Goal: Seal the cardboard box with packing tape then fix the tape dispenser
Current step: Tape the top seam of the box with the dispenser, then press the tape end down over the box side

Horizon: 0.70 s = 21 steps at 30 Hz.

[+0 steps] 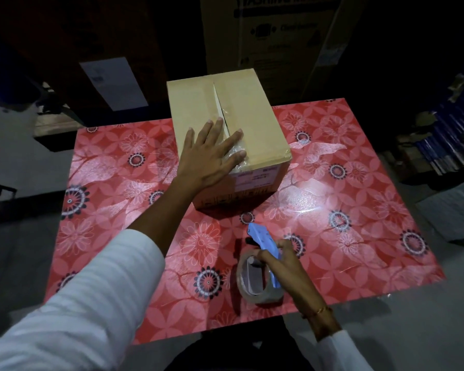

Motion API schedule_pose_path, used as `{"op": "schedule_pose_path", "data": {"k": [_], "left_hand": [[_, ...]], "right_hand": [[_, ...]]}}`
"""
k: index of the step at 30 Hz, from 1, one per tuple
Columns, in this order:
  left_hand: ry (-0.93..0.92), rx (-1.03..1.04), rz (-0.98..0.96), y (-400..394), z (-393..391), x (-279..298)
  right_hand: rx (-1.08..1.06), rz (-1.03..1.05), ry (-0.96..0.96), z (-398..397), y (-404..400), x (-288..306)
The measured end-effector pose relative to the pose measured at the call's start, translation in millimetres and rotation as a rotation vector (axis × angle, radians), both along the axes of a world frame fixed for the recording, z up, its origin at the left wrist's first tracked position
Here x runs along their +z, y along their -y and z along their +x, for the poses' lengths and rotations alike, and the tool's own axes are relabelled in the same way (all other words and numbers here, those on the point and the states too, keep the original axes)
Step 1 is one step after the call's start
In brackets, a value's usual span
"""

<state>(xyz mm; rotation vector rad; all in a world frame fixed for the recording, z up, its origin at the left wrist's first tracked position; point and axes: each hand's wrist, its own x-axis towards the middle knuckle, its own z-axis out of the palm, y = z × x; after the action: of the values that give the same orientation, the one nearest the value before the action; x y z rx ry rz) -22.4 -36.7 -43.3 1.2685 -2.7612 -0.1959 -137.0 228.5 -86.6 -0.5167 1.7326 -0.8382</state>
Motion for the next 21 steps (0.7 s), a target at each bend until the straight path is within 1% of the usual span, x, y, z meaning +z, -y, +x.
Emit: {"op": "schedule_pose_path", "data": {"k": [2,4,5,7,8,9,10,11,12,14,15,17,18,19,21], "left_hand": [[-0.083,-0.001,0.022,-2,1,5],[-0.268,0.062,0.032,-11,0,11],[-0.338,0.101,-0.022,-20,-1,13],[-0.41,0.126,-0.212,-50,-6,12],[-0.446,0.099,-0.265,-70,-9,7],[-0.477,0.05,-0.259,-92,-12,-1],[-0.49,0.004,-0.197,-114,-15,-10],[-0.472,-0.013,-0.088,-132,-19,-20],[-0.435,0.012,0.055,-149,-23,-31],[-0.372,0.161,0.388,-173,-34,-51],[-0.386,0.261,0.567,-181,-40,-58],[-0.499,0.411,0.87,-192,-54,-64],[-0.578,0.454,0.974,-197,-61,-65],[-0.653,0.492,1.052,-200,-68,-66],[-0.745,0.542,1.127,-204,-83,-66]], "right_hand": [[-0.029,-0.029,0.028,-9,-3,-4],[-0.041,-0.052,-0.003,-20,-5,-9],[-0.039,-0.063,-0.017,-26,-4,-12],[-0.05,-0.086,-0.006,-38,-3,-20],[-0.063,-0.1,0.006,-44,-2,-23],[-0.074,-0.118,0.01,-49,-1,-25],[-0.082,-0.136,0.003,-54,0,-27],[-0.092,-0.153,-0.005,-60,0,-28],[-0.099,-0.17,-0.013,-66,0,-29],[-0.103,-0.206,0.003,-79,0,-29],[-0.104,-0.221,0.011,-86,-1,-30],[-0.098,-0.231,0.014,-101,-2,-31],[-0.084,-0.231,0.004,-109,-2,-31],[-0.069,-0.23,-0.02,-117,-2,-31],[-0.05,-0.213,-0.126,-134,-1,-35]]}}
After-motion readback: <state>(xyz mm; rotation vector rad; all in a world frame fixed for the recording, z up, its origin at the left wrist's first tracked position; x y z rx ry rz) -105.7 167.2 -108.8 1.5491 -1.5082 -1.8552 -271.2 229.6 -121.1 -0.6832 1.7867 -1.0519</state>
